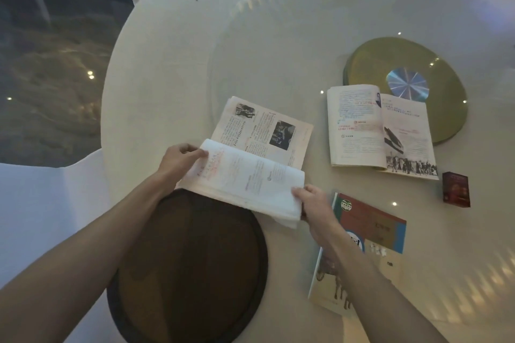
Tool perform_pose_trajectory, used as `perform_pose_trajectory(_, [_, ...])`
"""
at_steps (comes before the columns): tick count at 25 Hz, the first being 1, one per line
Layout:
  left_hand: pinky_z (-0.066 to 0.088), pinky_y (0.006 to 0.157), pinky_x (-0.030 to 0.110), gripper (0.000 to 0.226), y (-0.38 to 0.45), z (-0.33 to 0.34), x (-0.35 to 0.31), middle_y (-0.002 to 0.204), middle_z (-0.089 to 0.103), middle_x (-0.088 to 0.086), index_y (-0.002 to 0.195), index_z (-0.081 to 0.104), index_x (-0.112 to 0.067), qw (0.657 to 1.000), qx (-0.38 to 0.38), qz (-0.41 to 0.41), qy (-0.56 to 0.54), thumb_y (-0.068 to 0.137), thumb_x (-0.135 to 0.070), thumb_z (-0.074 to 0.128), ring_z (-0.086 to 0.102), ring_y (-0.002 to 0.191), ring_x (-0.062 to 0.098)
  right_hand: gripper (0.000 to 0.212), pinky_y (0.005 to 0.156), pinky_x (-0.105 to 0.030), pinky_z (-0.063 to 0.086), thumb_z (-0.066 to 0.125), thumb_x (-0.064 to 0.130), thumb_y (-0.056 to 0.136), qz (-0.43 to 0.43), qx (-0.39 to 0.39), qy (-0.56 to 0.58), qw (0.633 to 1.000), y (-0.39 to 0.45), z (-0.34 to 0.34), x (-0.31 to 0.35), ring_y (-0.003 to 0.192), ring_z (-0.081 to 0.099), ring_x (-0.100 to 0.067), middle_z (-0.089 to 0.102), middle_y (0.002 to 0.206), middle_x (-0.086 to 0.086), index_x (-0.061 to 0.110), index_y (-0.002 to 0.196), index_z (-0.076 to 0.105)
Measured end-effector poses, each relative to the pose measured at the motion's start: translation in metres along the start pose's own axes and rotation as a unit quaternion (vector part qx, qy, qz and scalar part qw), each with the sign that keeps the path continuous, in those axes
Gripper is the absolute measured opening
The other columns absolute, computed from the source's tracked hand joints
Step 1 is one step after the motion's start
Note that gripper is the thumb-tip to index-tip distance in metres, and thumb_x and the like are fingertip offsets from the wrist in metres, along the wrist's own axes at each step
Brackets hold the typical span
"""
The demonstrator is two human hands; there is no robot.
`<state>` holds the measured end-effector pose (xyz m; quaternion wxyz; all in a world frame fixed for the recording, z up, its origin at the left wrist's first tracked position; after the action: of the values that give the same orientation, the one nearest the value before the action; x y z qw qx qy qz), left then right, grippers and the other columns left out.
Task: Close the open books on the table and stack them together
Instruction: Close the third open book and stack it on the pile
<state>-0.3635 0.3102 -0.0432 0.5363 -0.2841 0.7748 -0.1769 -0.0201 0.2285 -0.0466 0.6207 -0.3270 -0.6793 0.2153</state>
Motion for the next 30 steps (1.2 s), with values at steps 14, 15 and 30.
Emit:
perform_pose_trajectory(14, [0.038, 0.045, 0.027, 0.041, -0.003, 0.035, -0.013, 0.059, 0.053, -0.002, 0.083, 0.063, -0.013, 0.945, -0.156, -0.082, -0.275, 0.094, -0.049, 0.046, 0.049, 0.051, 0.014, 0.014, 0.074, -0.037, 0.067, 0.057, 0.014, 0.103, 0.032, 0.031, 0.271, 0.962, 0.069, -0.010, 0.091, 0.075, 0.077, -0.026, 0.071, 0.099, -0.020, 0.004, 0.106, 0.065])
perform_pose_trajectory(15, [0.036, 0.043, 0.027, 0.035, -0.006, 0.039, -0.008, 0.059, 0.050, -0.001, 0.078, 0.059, -0.014, 0.938, -0.183, -0.092, -0.278, 0.093, -0.042, 0.046, 0.046, 0.051, 0.015, 0.020, 0.083, -0.041, 0.066, 0.053, 0.022, 0.106, 0.040, 0.040, 0.265, 0.963, 0.076, -0.008, 0.093, 0.083, 0.076, -0.029, 0.070, 0.100, -0.022, 0.005, 0.107, 0.063])
perform_pose_trajectory(30, [0.061, 0.085, 0.037, 0.029, -0.033, 0.157, 0.009, 0.102, 0.067, 0.013, 0.111, 0.061, -0.005, 0.934, -0.015, -0.223, -0.279, 0.087, -0.019, 0.071, 0.071, 0.097, 0.026, 0.057, 0.115, -0.053, 0.037, 0.047, 0.037, 0.099, -0.236, -0.025, -0.632, 0.738, 0.145, 0.029, 0.119, 0.137, 0.045, -0.037, 0.047, 0.152, -0.014, 0.012, 0.151, 0.041])
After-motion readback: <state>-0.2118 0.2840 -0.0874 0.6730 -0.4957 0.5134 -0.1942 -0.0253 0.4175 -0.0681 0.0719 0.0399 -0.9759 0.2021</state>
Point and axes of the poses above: each hand's wrist, its own y-axis towards the middle knuckle, its own z-axis out of the palm, x = y × z, the point moved 6 cm from there along y, towards the middle knuckle
